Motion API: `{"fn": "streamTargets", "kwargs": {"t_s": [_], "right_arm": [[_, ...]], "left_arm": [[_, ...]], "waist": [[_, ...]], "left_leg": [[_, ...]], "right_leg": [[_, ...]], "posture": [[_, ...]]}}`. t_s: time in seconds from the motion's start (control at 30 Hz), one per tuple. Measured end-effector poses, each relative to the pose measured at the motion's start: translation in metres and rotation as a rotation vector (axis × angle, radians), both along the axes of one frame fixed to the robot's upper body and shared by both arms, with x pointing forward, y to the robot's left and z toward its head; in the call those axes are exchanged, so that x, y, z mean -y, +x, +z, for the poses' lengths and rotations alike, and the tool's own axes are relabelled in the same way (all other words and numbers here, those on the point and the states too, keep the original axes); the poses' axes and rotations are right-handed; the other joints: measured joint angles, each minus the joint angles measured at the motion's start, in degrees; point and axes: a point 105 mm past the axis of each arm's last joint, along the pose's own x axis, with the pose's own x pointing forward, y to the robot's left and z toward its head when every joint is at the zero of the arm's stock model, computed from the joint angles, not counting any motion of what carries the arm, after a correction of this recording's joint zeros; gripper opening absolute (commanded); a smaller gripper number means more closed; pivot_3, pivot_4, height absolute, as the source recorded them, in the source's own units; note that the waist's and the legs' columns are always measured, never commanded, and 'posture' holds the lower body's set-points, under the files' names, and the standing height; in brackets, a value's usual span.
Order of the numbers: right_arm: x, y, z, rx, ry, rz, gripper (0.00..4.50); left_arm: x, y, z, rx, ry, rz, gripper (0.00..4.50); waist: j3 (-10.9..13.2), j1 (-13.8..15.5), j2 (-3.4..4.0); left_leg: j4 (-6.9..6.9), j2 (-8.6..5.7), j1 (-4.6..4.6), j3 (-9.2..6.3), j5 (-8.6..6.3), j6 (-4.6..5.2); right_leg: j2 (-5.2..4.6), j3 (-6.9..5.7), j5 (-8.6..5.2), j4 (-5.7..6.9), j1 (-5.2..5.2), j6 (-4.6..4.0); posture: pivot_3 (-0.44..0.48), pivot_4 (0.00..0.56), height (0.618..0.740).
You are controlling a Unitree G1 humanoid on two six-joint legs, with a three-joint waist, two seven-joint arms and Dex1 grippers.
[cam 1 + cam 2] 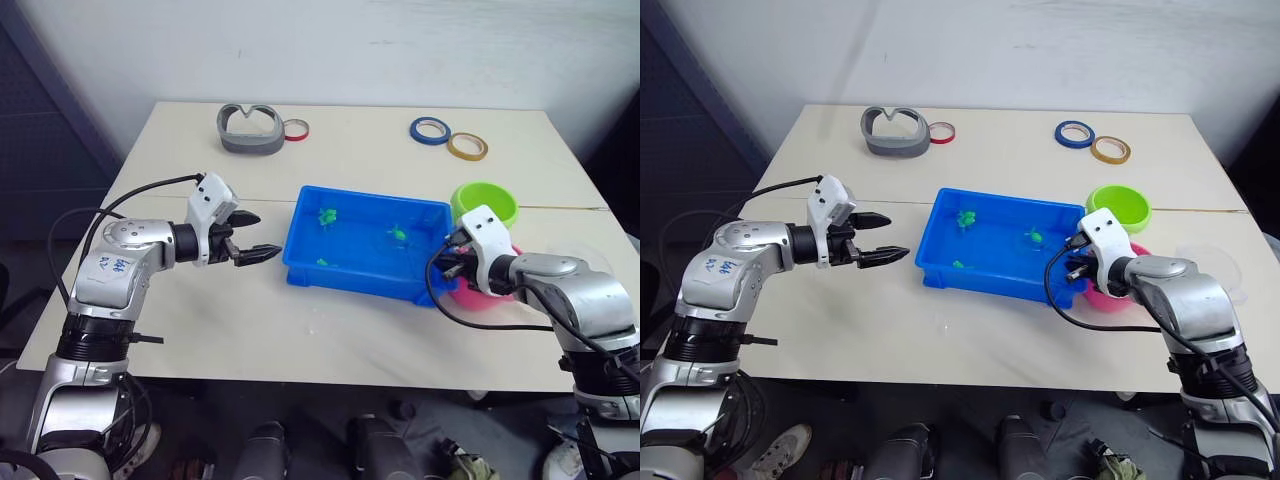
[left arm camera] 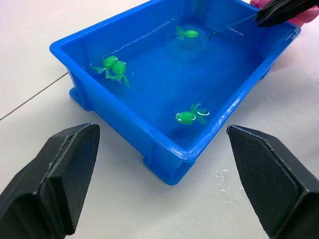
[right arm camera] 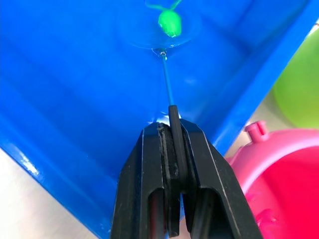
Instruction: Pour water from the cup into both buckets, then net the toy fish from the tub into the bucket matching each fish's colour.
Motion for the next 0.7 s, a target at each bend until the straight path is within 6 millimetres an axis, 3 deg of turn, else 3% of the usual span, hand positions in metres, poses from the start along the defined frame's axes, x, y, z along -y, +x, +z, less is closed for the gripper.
{"fn": "streamTargets", "kwargs": {"t_s": [0.37, 0.53, 0.7], "right_arm": [[-0.005, -0.028, 0.013, 0.027, 0.076, 0.099, 0.0], [-0.007, -0.031, 0.029, 0.08, 0.119, 0.121, 0.0], [-0.011, -0.032, 0.03, 0.077, 0.139, 0.141, 0.0]], "left_arm": [[0.005, -0.002, 0.006, 0.077, -0.003, -0.057, 4.46], [0.008, 0.0, 0.011, 0.101, -0.014, -0.082, 4.46], [0.008, -0.001, 0.011, 0.098, -0.015, -0.091, 4.46]], "waist": [[0.0, 0.0, 0.0], [0.0, -0.1, 0.0], [0.0, 0.0, 0.0]], "left_leg": [[-0.03, 0.01, -0.02, 0.01, -0.01, -0.01], [-0.05, 0.02, -0.02, 0.0, -0.01, -0.01], [-0.05, 0.02, -0.02, 0.0, -0.01, -0.01]], "right_leg": [[0.0, 0.0, 0.0, -0.07, 0.0, 0.0], [0.02, 0.0, 0.0, -0.07, 0.0, 0.0], [0.01, 0.0, 0.0, -0.08, 0.0, 0.0]], "posture": [[0.0, 0.15, 0.74], [0.0, 0.15, 0.74], [0.0, 0.15, 0.74]]}}
